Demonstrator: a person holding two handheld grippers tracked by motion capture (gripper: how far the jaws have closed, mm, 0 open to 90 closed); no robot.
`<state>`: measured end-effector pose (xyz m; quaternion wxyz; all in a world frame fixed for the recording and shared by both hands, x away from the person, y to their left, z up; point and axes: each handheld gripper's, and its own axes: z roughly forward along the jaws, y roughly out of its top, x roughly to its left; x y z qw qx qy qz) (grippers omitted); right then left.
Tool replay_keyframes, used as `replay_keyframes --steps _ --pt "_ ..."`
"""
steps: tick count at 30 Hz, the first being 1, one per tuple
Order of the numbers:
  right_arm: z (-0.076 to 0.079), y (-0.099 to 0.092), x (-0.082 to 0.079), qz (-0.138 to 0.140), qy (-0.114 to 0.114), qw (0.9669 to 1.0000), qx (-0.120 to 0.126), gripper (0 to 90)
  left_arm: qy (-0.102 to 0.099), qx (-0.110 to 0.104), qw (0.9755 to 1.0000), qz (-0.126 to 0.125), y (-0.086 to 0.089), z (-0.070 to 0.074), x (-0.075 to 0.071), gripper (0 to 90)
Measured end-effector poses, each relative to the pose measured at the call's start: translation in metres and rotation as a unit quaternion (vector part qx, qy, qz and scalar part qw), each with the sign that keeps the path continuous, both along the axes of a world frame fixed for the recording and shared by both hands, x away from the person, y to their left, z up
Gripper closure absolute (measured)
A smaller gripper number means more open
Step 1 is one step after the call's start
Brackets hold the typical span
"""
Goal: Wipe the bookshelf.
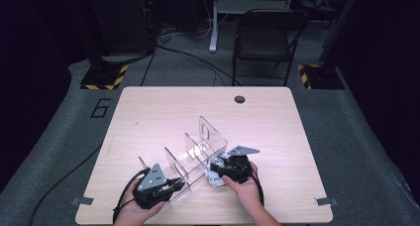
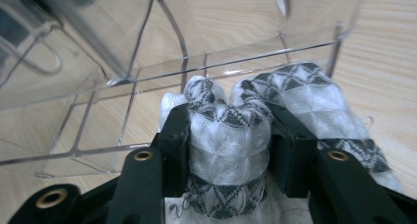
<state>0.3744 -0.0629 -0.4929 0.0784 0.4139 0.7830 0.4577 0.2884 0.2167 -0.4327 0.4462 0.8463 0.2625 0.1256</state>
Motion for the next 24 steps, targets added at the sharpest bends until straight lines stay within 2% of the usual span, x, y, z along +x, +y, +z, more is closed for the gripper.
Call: replay_keyframes --steps 2,5,8,11,13,15,17,18,19,22,24 --pt "0.000 0.009 -0.008 0.017 0.001 0.9998 -0.001 53.3 0.000 0.003 1.0000 -0.001 0.000 0.000 0.000 81.1" --pt "-0.002 0.023 -0.020 0.068 -0.005 0.9977 -0.004 53.4 0.000 0.003 1.0000 0.000 0.000 0.000 0.000 81.1" --pt "-0.001 0.032 -0.027 0.092 -0.025 0.9949 -0.032 54.3 0.000 0.002 1.0000 0.000 0.000 0.000 0.000 81.1" --pt "0.000 0.025 -0.020 0.085 -0.010 0.9961 -0.019 55.3 0.000 0.002 1.0000 -0.001 0.000 0.000 0.000 81.1" --pt "0.000 0.018 -0.015 0.052 -0.009 0.9984 -0.018 55.0 0.000 0.003 1.0000 -0.001 0.000 0.000 0.000 81.1" --pt "-0.001 0.011 -0.011 0.023 -0.002 0.9997 -0.004 54.6 -0.001 0.002 1.0000 0.000 0.000 0.000 0.000 81.1" --pt "-0.003 0.009 -0.011 0.016 0.003 0.9998 0.010 53.6 0.000 0.002 1.0000 0.002 0.000 0.000 0.000 81.1" --pt "-0.003 0.011 -0.014 0.016 0.001 0.9999 0.003 53.3 0.001 0.003 1.0000 0.001 0.000 0.000 0.000 81.0" --pt "-0.003 0.014 -0.016 0.026 -0.006 0.9996 -0.007 53.3 0.001 0.002 1.0000 0.002 0.000 0.000 0.000 81.1" --pt "-0.003 0.027 -0.027 0.074 0.001 0.9972 -0.002 52.9 0.000 0.002 1.0000 0.002 0.000 0.000 0.000 81.0" --pt "-0.002 0.035 -0.032 0.097 -0.010 0.9950 -0.018 53.1 0.002 0.002 1.0000 0.001 0.000 0.000 0.000 81.1"
